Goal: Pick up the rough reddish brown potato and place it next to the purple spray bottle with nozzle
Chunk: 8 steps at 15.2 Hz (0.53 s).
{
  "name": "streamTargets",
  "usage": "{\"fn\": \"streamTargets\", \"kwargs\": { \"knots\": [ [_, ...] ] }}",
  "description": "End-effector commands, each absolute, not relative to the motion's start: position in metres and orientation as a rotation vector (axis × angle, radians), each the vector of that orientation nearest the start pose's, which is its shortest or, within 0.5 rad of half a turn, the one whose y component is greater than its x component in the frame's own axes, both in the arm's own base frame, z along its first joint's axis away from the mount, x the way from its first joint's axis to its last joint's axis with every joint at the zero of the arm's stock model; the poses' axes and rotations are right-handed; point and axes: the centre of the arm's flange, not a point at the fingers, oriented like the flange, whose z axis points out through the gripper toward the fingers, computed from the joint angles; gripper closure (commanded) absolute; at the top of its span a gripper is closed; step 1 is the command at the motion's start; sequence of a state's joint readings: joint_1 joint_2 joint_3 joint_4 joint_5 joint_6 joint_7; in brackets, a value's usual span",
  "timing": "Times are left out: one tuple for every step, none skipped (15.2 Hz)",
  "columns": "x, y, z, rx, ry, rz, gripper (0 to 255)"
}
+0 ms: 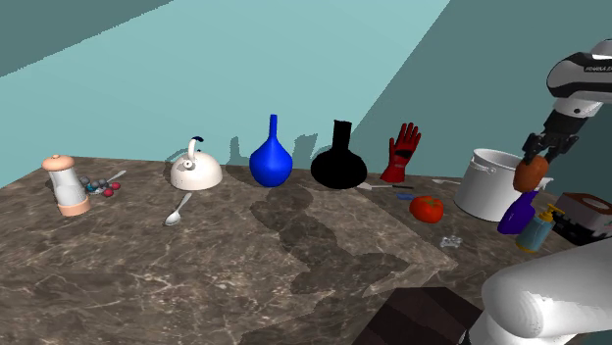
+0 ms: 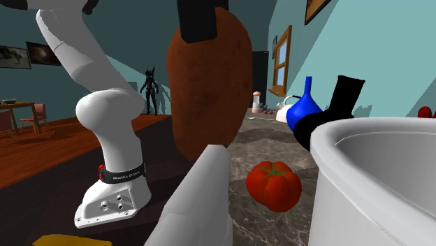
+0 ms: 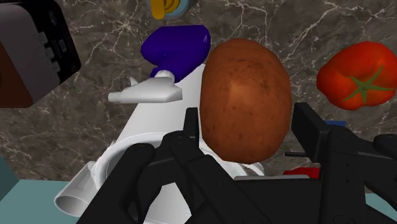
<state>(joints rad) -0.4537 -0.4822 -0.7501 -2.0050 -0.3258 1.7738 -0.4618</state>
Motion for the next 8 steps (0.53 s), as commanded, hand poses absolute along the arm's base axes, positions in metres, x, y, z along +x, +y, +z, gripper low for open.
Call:
{"fn": "streamTargets", "kwargs": {
  "knots": [
    [0.081, -0.463, 0.589, -3.064, 1.049, -0.154, 255],
    [0.081, -0.463, 0.584, -3.064, 1.049, -0.154, 255],
    [0.081, -0.463, 0.578, -3.064, 1.049, -0.154, 255],
    [0.081, -0.463, 0.573, -3.064, 1.049, -0.154, 255],
    [0.081, -0.463, 0.568, -3.064, 1.049, -0.154, 255],
    [0.081, -0.463, 0.562, -3.064, 1.049, -0.154, 255],
    [0.081, -0.463, 0.557, -3.064, 1.049, -0.154, 255],
    [0.081, -0.463, 0.552, -3.064, 1.049, -0.154, 255]
  ]
}}
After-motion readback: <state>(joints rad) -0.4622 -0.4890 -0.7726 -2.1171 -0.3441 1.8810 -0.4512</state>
